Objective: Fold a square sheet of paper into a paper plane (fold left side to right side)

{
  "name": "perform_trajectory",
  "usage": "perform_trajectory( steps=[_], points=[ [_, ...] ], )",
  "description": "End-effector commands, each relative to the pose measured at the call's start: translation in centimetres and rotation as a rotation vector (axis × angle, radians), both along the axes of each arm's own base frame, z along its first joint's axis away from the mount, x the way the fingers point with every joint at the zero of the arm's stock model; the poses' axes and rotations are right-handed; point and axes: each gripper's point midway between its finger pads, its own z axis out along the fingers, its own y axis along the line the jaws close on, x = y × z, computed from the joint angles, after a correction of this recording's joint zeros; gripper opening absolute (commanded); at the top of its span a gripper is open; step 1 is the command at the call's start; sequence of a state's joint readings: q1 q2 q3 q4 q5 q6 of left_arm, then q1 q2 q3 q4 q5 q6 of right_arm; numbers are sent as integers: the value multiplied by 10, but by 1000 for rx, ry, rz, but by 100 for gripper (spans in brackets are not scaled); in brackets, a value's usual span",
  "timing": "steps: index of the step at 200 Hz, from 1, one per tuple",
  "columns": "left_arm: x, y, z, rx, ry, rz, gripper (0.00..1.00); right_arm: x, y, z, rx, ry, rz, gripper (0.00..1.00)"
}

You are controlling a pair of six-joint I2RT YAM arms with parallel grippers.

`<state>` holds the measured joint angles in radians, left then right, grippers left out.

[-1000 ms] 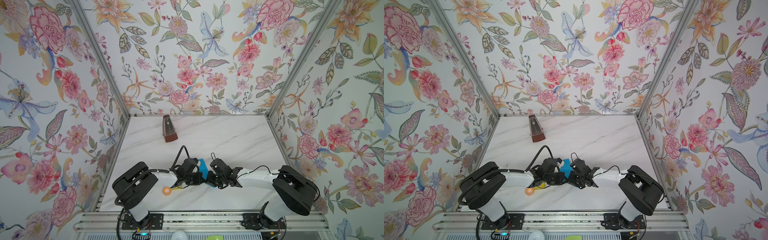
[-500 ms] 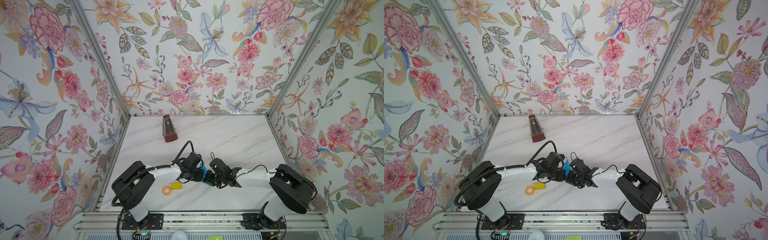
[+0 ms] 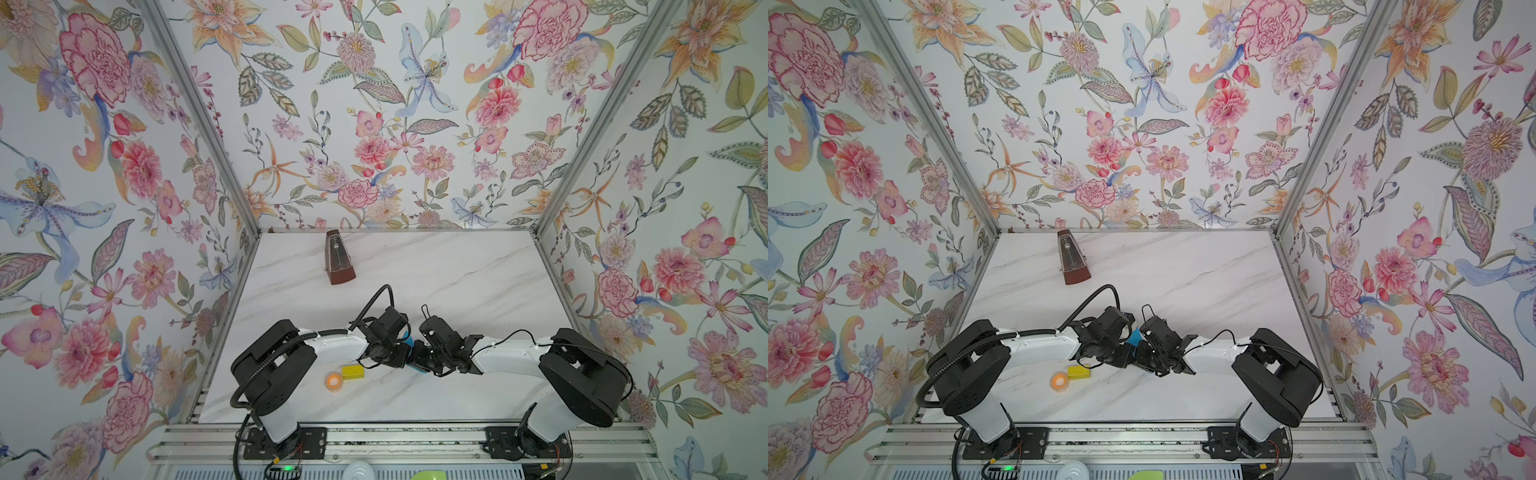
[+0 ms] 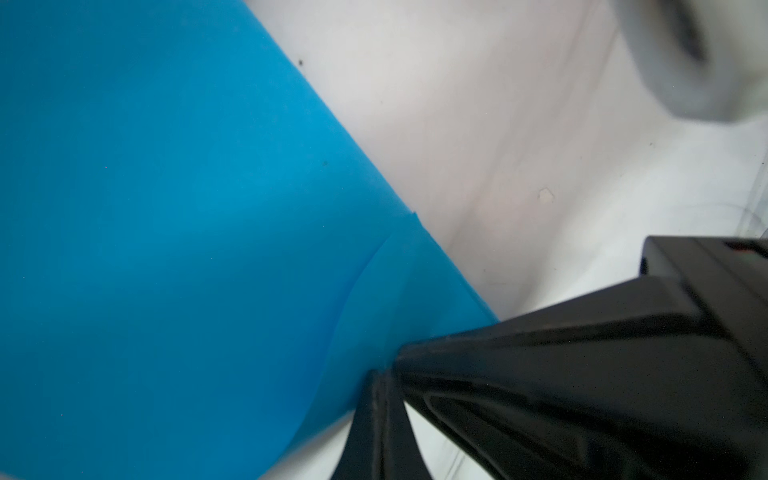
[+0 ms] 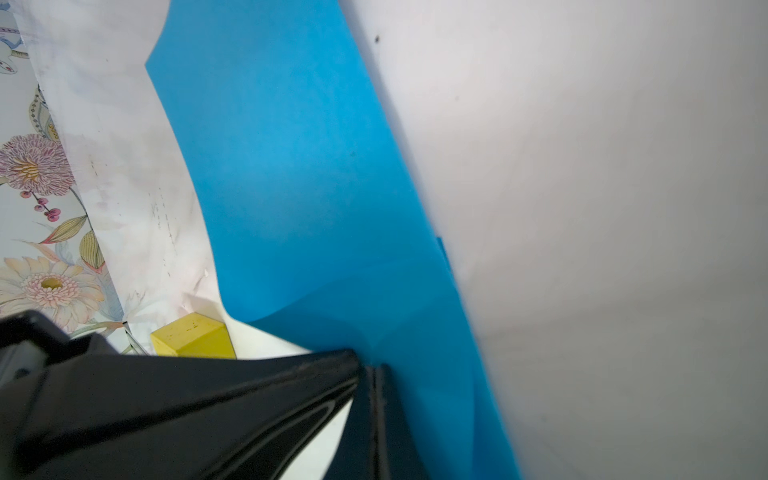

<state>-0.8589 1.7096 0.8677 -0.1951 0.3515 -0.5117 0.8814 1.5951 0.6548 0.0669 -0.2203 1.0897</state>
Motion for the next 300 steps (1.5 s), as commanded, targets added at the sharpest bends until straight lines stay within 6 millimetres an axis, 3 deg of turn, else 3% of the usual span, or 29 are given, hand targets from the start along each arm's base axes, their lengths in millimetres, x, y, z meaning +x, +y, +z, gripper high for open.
perform_trajectory(
  steps=[1,84,108,124,148,167,214,220,250,300],
  points=[
    [-10,69,-40,244,48,67,3,-27,-45,-48,-204,120,-24,0],
    [-7,138,-52,295,103,217,2,-27,-47,-48,-209,118,-24,0],
    [-1,149,-47,291,89,257,1,-27,-46,-48,-208,117,-21,0],
    [9,145,-33,276,54,256,1,-28,-44,-48,-203,120,-13,0],
    [29,114,10,121,-37,233,2,-28,-40,-48,-199,121,3,0],
    [32,80,32,21,-68,175,3,-28,-36,-48,-197,123,17,0],
    [21,19,43,-129,-25,82,3,-29,-29,-48,-206,127,44,0],
    [19,18,30,-107,2,80,3,-29,-29,-48,-207,126,45,0],
    [17,23,6,-43,34,84,3,-29,-28,-46,-210,127,52,0],
    [7,54,-28,148,76,81,2,-32,-35,-45,-240,129,57,0]
  ],
)
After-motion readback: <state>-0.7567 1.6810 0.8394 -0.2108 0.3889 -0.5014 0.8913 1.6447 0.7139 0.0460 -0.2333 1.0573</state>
